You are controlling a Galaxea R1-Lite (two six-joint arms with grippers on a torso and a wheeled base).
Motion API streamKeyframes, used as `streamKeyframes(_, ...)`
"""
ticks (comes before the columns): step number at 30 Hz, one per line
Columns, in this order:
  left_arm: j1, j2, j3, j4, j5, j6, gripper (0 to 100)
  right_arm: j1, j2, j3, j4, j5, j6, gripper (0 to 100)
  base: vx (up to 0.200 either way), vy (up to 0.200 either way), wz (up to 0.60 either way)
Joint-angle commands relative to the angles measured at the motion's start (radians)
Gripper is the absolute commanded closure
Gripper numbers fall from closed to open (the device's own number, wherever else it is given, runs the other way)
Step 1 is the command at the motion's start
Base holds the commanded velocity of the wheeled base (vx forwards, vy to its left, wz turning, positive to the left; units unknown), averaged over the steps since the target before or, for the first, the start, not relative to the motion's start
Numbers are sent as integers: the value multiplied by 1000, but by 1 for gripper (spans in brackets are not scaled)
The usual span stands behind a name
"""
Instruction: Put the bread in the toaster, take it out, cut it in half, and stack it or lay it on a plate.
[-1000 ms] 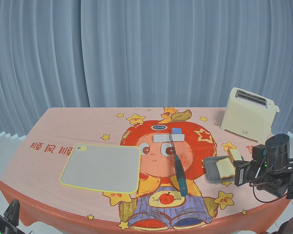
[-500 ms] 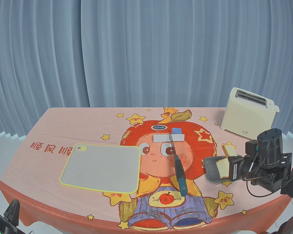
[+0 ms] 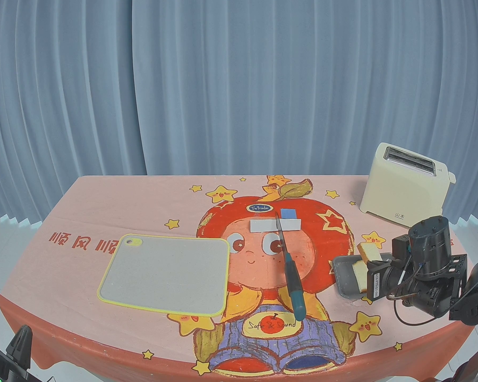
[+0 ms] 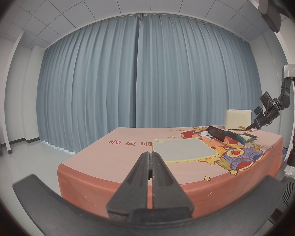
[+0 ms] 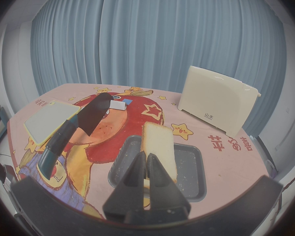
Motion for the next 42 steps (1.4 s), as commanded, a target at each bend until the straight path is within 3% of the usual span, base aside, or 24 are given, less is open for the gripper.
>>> streamKeyframes(1,0,1,18,-1,0,0,100,3,16,1,-1,0,1,100,0,0,0)
streamKeyframes(42,0,1,18,-1,0,0,100,13,88,6,-13,-22,5,100,0,0,0)
